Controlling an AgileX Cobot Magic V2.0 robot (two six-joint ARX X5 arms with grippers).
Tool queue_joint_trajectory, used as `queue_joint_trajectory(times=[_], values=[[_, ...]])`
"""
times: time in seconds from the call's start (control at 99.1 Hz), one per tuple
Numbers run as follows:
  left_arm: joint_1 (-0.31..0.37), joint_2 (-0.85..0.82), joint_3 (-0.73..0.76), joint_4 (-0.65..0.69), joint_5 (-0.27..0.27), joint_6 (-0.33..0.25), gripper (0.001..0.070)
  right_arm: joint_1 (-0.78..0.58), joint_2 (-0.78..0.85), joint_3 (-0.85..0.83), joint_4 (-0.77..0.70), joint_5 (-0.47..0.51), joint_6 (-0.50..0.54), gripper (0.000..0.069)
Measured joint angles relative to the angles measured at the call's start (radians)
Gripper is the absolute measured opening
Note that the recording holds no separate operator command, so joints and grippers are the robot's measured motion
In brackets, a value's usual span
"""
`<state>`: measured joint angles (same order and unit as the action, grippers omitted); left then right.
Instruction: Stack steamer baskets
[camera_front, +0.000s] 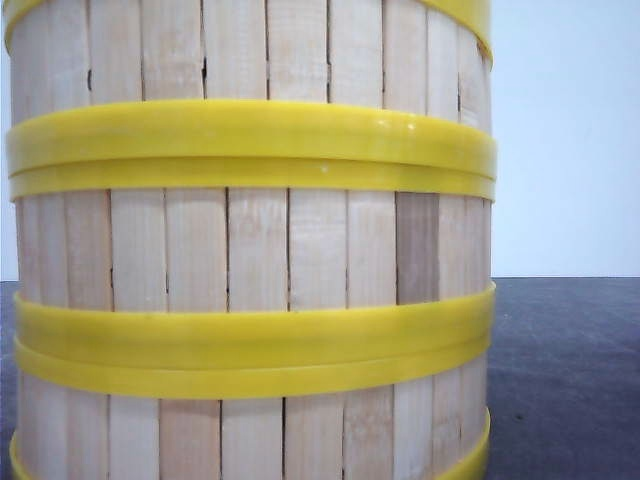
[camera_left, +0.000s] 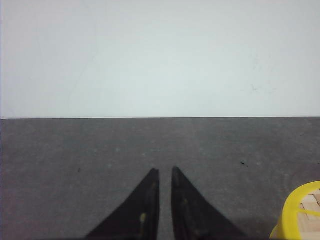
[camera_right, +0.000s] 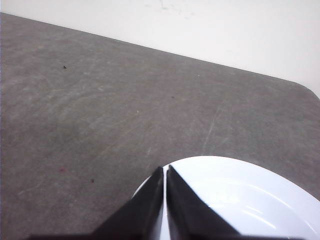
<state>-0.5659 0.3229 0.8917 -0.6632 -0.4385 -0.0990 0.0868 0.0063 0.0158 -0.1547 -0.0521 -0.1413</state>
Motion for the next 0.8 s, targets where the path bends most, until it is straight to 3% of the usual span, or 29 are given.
queue_joint_trajectory(times=[0.343,0.575,0.797], values=[[0.010,-0.002,0.000,-0.018,0.004,0.000,0.0017,0.000,0.000,0.000,0.003,0.000,0.000,0.0004],[0.201,-0.076,0.000,-0.257,0.003,0.000,0.0017,0.000,0.000,0.000,0.003,0.000,0.000,0.0004],[0.223,-0.187,0.000,-0.328,0.003,0.000,0.0017,0.000,0.000,0.000,0.003,0.000,0.000,0.0004]])
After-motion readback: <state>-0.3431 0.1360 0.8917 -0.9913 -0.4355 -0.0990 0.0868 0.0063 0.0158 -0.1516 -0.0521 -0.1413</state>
